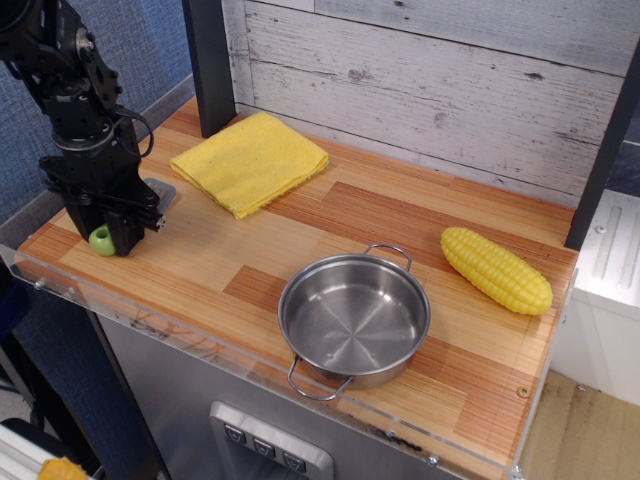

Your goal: Put the spatula below the yellow cloth.

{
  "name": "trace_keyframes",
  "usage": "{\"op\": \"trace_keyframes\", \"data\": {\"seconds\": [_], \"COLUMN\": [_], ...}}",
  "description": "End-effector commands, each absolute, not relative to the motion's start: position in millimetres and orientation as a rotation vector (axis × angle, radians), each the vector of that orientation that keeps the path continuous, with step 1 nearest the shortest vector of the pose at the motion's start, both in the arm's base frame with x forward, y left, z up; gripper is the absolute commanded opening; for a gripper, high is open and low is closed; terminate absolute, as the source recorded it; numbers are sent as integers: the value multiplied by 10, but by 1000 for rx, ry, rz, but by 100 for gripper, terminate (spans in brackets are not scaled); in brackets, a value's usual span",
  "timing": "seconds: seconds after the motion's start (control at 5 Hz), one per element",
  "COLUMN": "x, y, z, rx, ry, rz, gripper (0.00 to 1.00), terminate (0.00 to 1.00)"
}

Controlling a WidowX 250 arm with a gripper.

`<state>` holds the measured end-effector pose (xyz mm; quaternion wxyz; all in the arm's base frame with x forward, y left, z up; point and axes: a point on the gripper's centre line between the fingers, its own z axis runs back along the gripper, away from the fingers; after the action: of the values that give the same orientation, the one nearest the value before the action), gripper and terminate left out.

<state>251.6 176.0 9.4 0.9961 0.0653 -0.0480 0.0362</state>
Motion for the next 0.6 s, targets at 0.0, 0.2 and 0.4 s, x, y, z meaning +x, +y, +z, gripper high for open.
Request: {"op": "trace_keyframes", "data": {"seconds": [0.0, 0.2, 0.4], "x": [2452, 2448, 2472], "y": [1643, 1620, 1600], "z": [173, 179, 221], "rx": [131, 125, 110], "ry": [-114, -105, -121], "rz": [71, 66, 66], "gripper": [100, 100, 100], "terminate": [0, 0, 0]}}
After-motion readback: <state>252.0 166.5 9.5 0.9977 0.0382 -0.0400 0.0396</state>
